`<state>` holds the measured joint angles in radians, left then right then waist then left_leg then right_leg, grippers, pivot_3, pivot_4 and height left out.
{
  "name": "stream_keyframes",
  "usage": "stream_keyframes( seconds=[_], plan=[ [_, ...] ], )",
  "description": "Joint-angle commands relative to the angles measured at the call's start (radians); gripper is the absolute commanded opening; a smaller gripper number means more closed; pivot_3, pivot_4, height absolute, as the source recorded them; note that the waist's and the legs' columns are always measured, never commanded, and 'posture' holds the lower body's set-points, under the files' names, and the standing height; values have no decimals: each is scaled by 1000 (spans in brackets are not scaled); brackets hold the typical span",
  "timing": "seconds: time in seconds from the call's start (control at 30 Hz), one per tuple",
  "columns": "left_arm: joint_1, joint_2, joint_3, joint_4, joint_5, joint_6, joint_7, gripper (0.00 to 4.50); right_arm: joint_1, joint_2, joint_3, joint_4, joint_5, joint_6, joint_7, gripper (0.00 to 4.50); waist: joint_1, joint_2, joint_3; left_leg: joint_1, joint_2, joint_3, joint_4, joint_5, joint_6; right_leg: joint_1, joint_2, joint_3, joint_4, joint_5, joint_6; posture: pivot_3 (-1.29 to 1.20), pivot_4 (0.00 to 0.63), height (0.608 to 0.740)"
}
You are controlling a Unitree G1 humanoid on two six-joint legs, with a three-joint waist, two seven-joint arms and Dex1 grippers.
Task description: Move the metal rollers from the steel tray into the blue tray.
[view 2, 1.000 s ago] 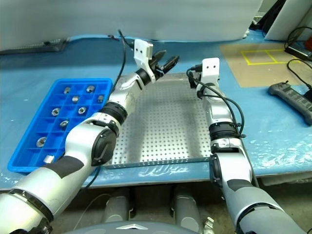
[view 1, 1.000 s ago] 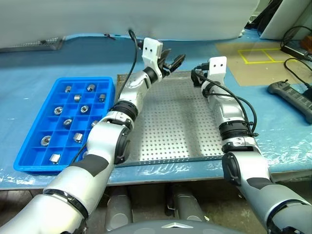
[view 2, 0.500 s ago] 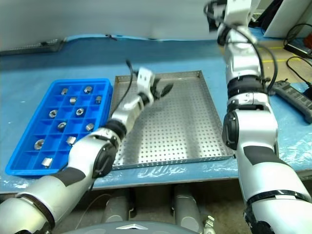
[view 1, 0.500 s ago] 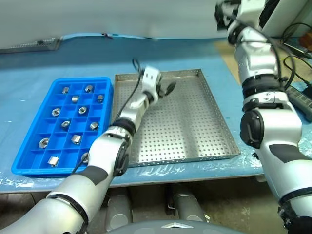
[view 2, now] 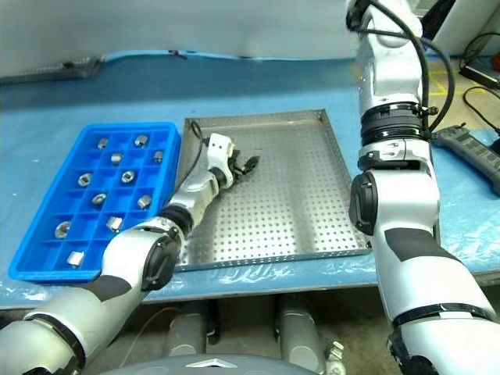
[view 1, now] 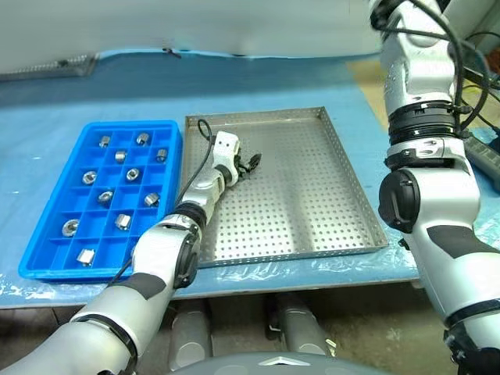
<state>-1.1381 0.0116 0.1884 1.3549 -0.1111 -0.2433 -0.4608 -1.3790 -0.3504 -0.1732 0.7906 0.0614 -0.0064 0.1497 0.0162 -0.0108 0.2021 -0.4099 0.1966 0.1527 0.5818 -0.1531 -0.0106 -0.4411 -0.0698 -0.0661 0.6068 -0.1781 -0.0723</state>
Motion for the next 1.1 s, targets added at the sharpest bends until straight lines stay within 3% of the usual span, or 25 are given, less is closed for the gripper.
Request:
stream_keyframes(
  seconds=[0.03,0.2,0.3,0.43,0.57,0.77,0.9,1.1],
  plan=[
    [-267,69,65,-121,-65,-79,-7,3682,139,63,-7,178,12,34,-19,3895,7,-1,0,2,2,0,0,1,-1,2,-1,-1,0,1,-1,-171,150,740],
    [-417,148,136,-152,-139,-77,-68,3682,138,120,1,293,16,-6,22,3895,23,21,10,5,-7,3,-4,0,-3,3,-9,4,0,1,0,-89,150,740],
    [-403,158,146,-179,-158,-78,-110,3682,141,148,17,312,10,-36,51,3895,29,21,10,4,-7,4,-5,0,1,2,-9,4,-1,0,0,-69,150,740],
    [-276,129,116,-240,-190,-29,-322,3682,204,173,80,254,2,-34,241,3895,34,21,10,-1,-6,4,-3,1,3,-1,-8,0,0,0,0,-93,150,740],
    [-140,159,80,-330,-209,40,-502,3682,333,152,128,26,43,53,437,3895,42,20,10,-3,-4,3,-2,1,4,-2,-8,-2,0,0,0,-86,150,740],
    [123,254,32,-563,-223,176,-592,3682,611,30,161,-498,103,311,560,3895,62,20,10,-3,-1,3,0,3,6,-1,-8,-2,1,0,0,-99,150,740],
    [336,270,-32,-811,-263,298,-648,3682,763,5,132,-816,245,523,575,3895,64,19,10,2,1,3,-1,3,4,3,-7,-2,1,0,0,-91,150,740],
    [454,239,-86,-982,-275,349,-610,3682,839,13,123,-995,303,607,507,3895,66,19,10,6,3,4,-4,5,-6,5,-7,-2,1,-1,4,-117,150,740]
  ],
)
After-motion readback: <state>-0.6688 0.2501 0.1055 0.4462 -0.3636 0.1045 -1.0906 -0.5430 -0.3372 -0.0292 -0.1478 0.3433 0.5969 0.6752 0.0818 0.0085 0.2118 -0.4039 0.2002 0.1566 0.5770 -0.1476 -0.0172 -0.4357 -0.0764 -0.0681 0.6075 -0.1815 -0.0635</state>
